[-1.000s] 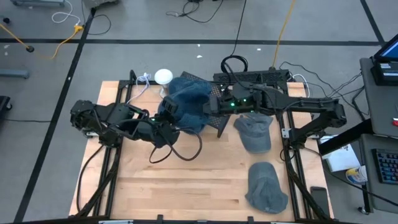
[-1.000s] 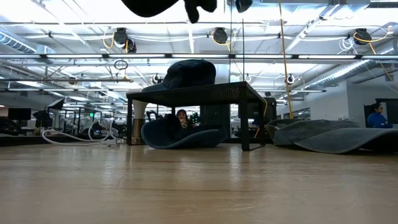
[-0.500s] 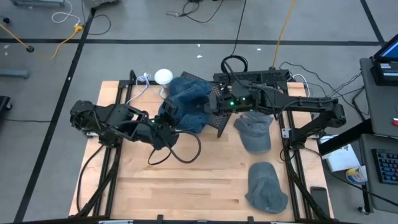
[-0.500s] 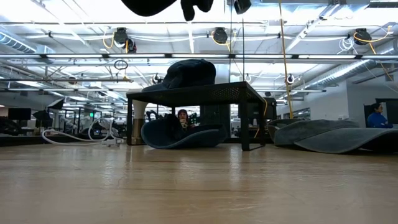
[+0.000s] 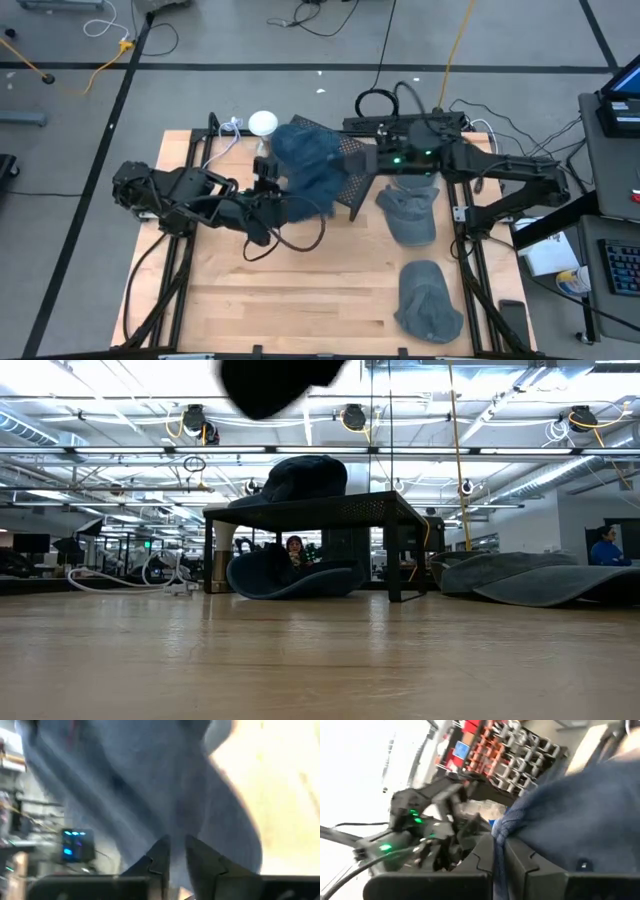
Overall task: Pick & Place hat
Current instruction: Stack the bottom blue cap on the blue cap on the shelf, then stack the blue cap on the blue caps on the shelf
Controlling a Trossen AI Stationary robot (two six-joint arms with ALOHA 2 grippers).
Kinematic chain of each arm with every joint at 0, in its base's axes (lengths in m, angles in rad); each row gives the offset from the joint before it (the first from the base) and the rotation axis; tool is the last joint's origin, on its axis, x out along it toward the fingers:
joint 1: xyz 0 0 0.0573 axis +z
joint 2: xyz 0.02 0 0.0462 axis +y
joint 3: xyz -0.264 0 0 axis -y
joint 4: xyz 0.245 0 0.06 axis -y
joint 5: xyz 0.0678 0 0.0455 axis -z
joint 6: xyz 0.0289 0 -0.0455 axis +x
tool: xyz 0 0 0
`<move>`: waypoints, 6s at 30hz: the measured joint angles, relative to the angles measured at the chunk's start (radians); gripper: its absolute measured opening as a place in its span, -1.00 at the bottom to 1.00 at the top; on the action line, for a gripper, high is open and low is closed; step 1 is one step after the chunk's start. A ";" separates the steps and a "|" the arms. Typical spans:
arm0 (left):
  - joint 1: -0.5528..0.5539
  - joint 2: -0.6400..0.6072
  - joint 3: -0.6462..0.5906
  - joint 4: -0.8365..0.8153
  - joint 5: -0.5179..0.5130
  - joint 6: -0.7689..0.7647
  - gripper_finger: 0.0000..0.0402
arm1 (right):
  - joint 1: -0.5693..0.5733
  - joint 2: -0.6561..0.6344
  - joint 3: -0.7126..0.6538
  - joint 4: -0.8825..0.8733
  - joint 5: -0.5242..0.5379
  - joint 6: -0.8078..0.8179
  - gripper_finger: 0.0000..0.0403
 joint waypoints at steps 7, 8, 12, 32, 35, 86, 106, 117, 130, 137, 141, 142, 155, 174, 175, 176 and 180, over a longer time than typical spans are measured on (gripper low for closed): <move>0.001 -0.003 0.000 0.032 -0.035 -0.329 -0.22 | 0.039 -0.072 0.000 0.044 0.052 -0.084 -0.96; 0.000 -0.006 0.000 0.033 -0.033 -0.380 -0.16 | 0.048 -0.082 0.000 0.052 0.072 -0.098 -0.96; 0.000 -0.012 0.000 0.040 -0.028 -0.565 0.01 | 0.083 -0.136 0.000 0.061 0.191 -0.163 -0.96; -0.013 -0.067 0.000 0.294 0.048 -0.911 0.06 | 0.065 -0.177 0.001 0.089 0.317 -0.565 -0.96; -0.014 -0.101 0.000 0.321 0.034 -0.850 0.06 | -0.012 -0.138 0.001 0.158 0.218 -0.558 -0.96; 0.586 -0.425 -0.001 0.106 0.424 -0.292 0.13 | -0.263 0.613 0.433 0.341 0.202 -0.355 -0.96; 0.586 -0.420 -0.001 0.107 0.423 -0.283 0.03 | -0.244 0.377 -0.011 0.351 0.284 -0.163 -0.96; 0.586 -0.376 -0.002 0.109 0.423 -0.283 0.03 | -0.199 0.358 -0.171 0.350 0.259 -0.082 -0.96; 0.586 -0.342 -0.002 0.125 0.441 -0.367 0.11 | -0.210 0.337 -0.201 0.288 0.148 -0.098 -0.32; 0.584 -0.350 -0.002 0.125 0.476 -0.389 0.27 | -0.211 0.286 -0.201 0.206 0.180 -0.139 0.17; 0.583 -0.349 -0.002 0.125 0.500 -0.402 0.34 | -0.209 0.227 -0.201 0.083 0.220 -0.140 0.32; 0.583 -0.349 -0.002 0.125 0.504 -0.408 0.35 | -0.205 0.219 -0.200 0.068 0.236 -0.141 0.35; 0.520 -0.326 0.000 -0.017 0.574 -0.316 0.28 | -0.116 -0.026 -0.200 -0.276 0.255 -0.333 0.38; 0.174 -0.026 -0.107 -0.223 0.605 -0.005 0.29 | -0.047 -0.178 -0.200 -0.353 0.046 -0.589 0.36; 0.165 -0.009 -0.121 -0.218 0.605 -0.004 0.31 | -0.047 -0.183 -0.200 -0.354 0.037 -0.604 0.36; 0.159 0.004 -0.135 -0.217 0.599 -0.003 0.32 | -0.047 -0.192 -0.200 -0.354 0.023 -0.613 0.35; 0.114 0.049 -0.224 -0.223 0.493 -0.001 0.33 | -0.047 -0.230 -0.200 -0.353 -0.009 -0.648 0.34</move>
